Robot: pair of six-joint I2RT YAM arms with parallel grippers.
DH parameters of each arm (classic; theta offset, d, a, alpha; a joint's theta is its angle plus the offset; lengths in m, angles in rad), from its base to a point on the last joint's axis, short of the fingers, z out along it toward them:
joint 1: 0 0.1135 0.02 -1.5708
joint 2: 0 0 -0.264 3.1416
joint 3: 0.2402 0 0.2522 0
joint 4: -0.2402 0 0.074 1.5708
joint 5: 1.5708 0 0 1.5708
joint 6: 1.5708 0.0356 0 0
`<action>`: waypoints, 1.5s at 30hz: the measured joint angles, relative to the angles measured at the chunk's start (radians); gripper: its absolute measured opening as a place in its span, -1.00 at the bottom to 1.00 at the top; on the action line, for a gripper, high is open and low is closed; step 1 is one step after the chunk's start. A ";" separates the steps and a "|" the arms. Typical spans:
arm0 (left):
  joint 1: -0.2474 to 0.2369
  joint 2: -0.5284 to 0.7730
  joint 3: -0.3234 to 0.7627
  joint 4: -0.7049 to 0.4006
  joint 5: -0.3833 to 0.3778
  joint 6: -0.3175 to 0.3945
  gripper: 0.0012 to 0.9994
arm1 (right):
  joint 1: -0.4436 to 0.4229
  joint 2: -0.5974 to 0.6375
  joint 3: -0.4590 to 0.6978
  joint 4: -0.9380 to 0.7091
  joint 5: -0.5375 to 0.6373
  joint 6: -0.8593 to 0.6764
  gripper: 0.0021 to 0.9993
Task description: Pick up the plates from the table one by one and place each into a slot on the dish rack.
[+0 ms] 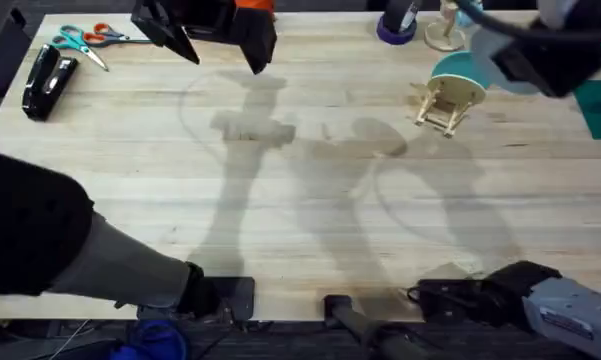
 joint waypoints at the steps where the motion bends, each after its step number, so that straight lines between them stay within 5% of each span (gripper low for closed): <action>1: 0.000 0.000 0.000 0.000 0.000 0.000 0.99 | 0.000 -0.009 0.000 -0.026 0.012 -0.015 -0.94; 10: 0.000 0.000 0.000 0.000 0.000 0.000 0.99 | 0.000 -0.030 0.000 -0.181 0.049 -0.066 -0.94; 24: 0.000 0.000 0.000 0.000 0.000 0.000 0.99 | 0.000 -0.030 0.000 -0.185 0.052 -0.090 -0.94; 38: 0.000 0.000 0.000 0.000 0.000 0.000 0.99 | -0.007 0.023 0.004 -0.058 0.040 -0.450 -0.94; 45: 0.000 0.000 0.000 0.000 0.000 0.000 0.99 | -0.083 0.089 0.004 -0.025 -0.081 -0.511 -0.94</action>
